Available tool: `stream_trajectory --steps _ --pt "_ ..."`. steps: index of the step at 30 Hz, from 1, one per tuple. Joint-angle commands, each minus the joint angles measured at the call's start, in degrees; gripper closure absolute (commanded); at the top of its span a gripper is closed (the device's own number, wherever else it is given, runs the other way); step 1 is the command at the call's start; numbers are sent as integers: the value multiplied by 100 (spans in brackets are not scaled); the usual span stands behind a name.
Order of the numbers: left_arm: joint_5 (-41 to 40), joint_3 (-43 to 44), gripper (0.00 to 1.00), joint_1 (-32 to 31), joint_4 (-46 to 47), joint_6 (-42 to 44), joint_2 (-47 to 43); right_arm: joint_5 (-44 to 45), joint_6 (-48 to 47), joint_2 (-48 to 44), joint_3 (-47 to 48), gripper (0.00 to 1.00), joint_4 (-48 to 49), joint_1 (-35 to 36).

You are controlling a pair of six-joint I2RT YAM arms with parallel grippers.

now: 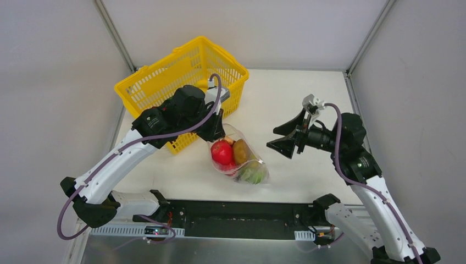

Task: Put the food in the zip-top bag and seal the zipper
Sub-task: Zip the zipper food storage bag at the center of the board.

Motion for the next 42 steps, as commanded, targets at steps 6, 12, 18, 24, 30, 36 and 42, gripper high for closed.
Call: stream_trajectory --steps 6,12,18,24,30,36,42 --pt "47 207 100 128 464 -371 87 -387 -427 -1224 -1143 28 906 36" --pt "78 115 100 196 687 -502 46 -596 -89 -1872 -2173 28 2332 49" --pt "57 79 100 212 785 -556 76 -636 -199 -1896 -2287 32 2452 90" --pt "77 31 100 261 862 -597 110 -582 204 -2016 -2671 33 3227 344" --pt "150 -42 100 336 981 -652 132 -483 -314 -1992 -2653 33 2949 726" --pt "192 -94 100 389 1056 -679 149 180 -843 -1800 -2614 34 2853 1444" --pt "288 -95 100 410 1101 -707 200 1250 -1486 -1478 -2502 37 2694 2483"
